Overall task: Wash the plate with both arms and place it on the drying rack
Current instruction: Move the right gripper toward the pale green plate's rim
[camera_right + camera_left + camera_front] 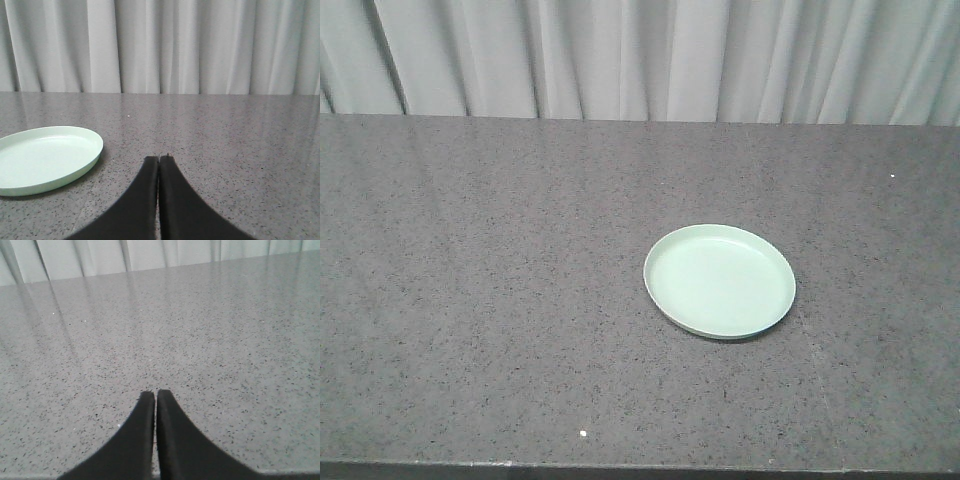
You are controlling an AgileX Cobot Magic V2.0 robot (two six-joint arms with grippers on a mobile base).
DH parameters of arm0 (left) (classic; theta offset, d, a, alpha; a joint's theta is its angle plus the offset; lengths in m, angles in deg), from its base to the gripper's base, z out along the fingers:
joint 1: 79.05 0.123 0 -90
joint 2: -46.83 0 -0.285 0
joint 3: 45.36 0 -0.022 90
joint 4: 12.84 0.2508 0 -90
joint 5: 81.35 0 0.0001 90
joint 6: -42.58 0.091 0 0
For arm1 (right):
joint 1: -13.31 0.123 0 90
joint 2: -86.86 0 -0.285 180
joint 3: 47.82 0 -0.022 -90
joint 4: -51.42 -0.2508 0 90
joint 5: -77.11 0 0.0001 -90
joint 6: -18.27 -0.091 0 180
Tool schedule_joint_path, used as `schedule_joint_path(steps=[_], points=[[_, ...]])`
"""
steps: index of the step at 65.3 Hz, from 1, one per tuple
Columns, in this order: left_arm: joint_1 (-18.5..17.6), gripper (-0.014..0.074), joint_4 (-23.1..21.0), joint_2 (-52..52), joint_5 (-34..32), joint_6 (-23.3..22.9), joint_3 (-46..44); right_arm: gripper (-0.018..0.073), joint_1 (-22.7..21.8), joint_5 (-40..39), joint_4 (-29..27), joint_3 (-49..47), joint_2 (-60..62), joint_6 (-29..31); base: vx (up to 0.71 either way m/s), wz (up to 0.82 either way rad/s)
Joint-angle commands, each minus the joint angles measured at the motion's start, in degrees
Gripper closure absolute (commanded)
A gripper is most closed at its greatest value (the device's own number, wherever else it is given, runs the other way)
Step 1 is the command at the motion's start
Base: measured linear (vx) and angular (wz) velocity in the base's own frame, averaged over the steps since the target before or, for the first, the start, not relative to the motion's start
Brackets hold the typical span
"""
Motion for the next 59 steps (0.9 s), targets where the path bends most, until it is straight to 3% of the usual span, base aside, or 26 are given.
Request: schedule_joint_path(steps=[1, 47, 59], points=[[0.0, 0.0603, 0.1, -0.8, -4.5, -0.3, 1.1, 0.0566, -0.2, -4.3, 0.2, 0.1, 0.5, 0.3, 0.00, 0.00], [0.0, 0.0603, 0.1, -0.8, -4.5, -0.3, 1.1, 0.0566, -0.2, -4.4, 0.3, 0.1, 0.5, 0.3, 0.00, 0.00], [0.0, 0.0603, 0.1, -0.8, -4.5, -0.3, 1.1, 0.0566, -0.2, -11.0, 1.8, 0.1, 0.5, 2.9, 0.00, 0.00]])
